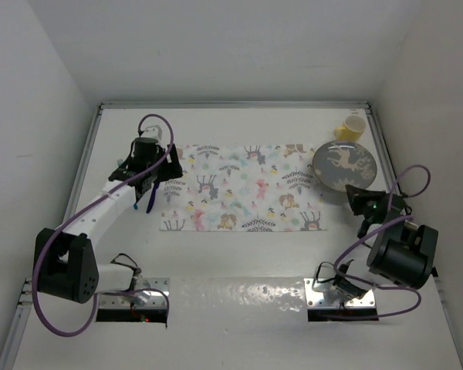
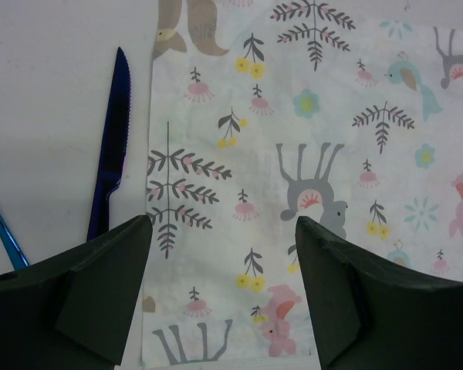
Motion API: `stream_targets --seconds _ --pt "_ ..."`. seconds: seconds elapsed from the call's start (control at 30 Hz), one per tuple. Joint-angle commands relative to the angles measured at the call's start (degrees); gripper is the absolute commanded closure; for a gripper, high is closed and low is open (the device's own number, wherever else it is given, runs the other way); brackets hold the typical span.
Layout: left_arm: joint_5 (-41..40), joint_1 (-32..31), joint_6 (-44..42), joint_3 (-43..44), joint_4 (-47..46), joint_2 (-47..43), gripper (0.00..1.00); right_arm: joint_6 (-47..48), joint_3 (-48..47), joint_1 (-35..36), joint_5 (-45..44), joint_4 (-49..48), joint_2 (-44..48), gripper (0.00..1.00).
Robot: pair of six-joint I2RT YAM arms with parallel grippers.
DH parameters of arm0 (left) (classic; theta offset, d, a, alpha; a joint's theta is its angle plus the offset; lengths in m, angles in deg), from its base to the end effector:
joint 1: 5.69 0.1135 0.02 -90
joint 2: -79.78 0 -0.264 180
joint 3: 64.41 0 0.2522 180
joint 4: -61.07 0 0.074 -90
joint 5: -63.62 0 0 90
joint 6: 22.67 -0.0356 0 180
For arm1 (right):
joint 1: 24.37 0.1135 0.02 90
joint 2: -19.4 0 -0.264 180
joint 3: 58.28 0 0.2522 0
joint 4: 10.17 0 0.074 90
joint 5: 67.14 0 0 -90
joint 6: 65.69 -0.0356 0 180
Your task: Set the dinner table for one person
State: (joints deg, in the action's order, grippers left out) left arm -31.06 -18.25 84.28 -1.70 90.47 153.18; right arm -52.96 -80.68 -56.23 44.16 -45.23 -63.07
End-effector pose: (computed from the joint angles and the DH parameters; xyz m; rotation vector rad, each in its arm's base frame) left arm 0.2702 -0.0572 0.2492 -0.1303 2.2703 -0.1796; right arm 0.1838 -0.0990 0.1113 1.5437 1.4029 0.8685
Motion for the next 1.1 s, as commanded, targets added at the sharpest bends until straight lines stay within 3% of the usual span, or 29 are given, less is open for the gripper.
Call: stream_targets --seconds 0.0,0.17,0.3,0.37,0.77,1.07 --pt "0.82 -0.19 -0.6 -0.17 -2.63 -2.48 0.27 1.86 -6.46 0.13 8.2 -7.71 5.3 1.0" --pt "1.08 -0.19 -0.6 -0.08 -3.07 -2.57 0.27 3.61 -11.91 3.72 15.78 -3.05 6.62 1.0" --pt "1.17 -0.19 -0.6 -0.17 -3.16 -2.48 0.27 10.2 -15.69 12.84 17.19 9.05 7.6 1.0" --pt "1.09 -0.19 -0.69 -0.08 -3.07 -2.57 0.27 12.06 -17.1 18.2 17.28 10.32 6.72 1.0" --pt "1.08 -0.19 -0.87 -0.43 -3.42 -3.18 0.27 10.74 -20.53 36.59 14.12 0.49 -6.02 1.0" --pt "1.0 -0.19 -0.95 -0.7 -3.42 -3.8 0.27 9.95 -23.43 41.96 12.45 -3.57 -14.55 1.0"
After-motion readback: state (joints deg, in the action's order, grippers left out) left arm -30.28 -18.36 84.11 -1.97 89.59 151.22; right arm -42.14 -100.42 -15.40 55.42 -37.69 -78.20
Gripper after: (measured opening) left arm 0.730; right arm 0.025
